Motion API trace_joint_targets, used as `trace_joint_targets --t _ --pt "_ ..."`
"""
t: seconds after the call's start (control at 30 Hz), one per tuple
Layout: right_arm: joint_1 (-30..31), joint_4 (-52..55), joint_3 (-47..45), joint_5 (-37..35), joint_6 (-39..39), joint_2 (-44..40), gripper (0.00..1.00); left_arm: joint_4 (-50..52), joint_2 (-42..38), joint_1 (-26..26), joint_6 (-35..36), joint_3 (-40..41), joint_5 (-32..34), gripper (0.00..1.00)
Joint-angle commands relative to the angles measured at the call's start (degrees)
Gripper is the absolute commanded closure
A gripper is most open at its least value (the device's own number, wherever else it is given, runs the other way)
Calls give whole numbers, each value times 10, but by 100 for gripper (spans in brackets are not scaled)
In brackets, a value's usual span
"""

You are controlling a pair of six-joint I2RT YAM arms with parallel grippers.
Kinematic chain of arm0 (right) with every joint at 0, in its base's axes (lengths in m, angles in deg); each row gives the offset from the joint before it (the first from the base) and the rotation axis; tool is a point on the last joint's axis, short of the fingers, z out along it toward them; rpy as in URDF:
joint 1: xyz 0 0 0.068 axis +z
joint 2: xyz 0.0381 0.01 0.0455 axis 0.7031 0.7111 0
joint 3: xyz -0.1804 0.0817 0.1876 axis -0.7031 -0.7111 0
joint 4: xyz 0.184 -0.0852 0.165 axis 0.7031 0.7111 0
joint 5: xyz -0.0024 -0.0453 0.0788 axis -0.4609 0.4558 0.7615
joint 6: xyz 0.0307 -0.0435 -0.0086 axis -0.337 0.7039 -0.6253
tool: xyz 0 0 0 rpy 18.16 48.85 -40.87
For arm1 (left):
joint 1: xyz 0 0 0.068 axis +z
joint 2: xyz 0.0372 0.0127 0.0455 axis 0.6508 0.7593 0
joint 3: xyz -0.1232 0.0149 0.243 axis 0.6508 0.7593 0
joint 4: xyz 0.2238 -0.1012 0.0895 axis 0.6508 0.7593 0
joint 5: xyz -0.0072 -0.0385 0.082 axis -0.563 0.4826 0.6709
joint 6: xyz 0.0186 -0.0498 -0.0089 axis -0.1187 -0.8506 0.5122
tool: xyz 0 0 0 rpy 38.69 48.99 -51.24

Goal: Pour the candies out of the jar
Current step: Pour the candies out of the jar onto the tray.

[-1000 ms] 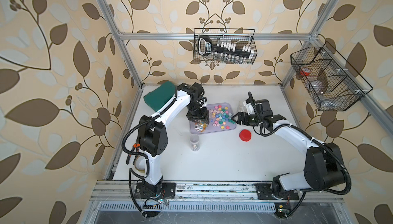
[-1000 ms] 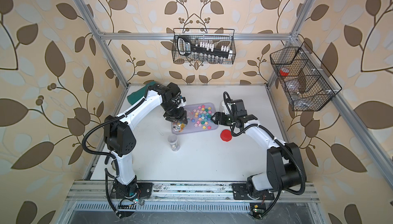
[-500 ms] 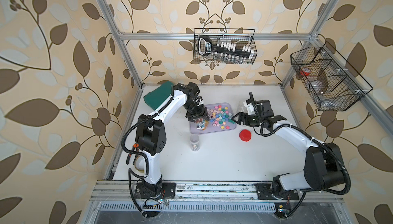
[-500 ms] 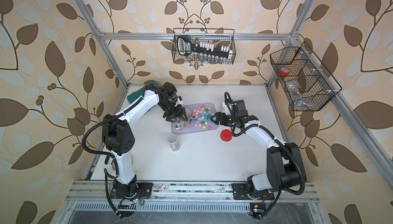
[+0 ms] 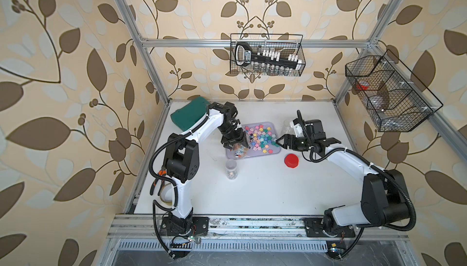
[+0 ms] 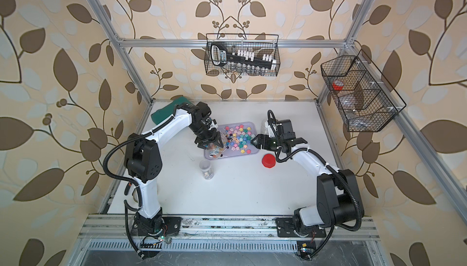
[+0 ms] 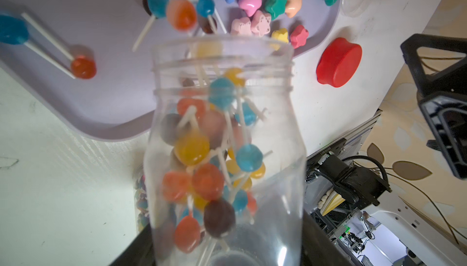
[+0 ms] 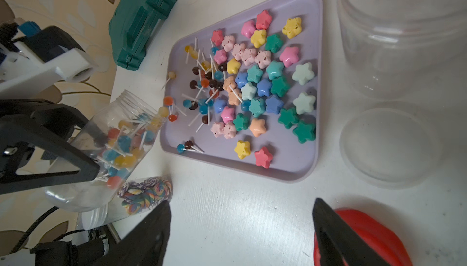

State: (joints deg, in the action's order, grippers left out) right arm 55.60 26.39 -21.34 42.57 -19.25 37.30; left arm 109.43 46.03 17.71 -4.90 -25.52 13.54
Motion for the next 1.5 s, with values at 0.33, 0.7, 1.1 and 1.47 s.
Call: trace_joint_targets --t 0.33,0.7,1.1,1.47 --pt "-5 -15 -9 30 9 9 16 18 14 -1 -7 -18 -51 62" --pt "-11 -22 -12 49 11 16 16 -48 19 2 -69 -14 -115 63" --pt "-17 -29 -12 68 11 21 16 -29 26 2 -95 -9 -83 62" --pt "-23 -34 -14 83 9 21 16 -23 17 7 -140 -25 -76 63"
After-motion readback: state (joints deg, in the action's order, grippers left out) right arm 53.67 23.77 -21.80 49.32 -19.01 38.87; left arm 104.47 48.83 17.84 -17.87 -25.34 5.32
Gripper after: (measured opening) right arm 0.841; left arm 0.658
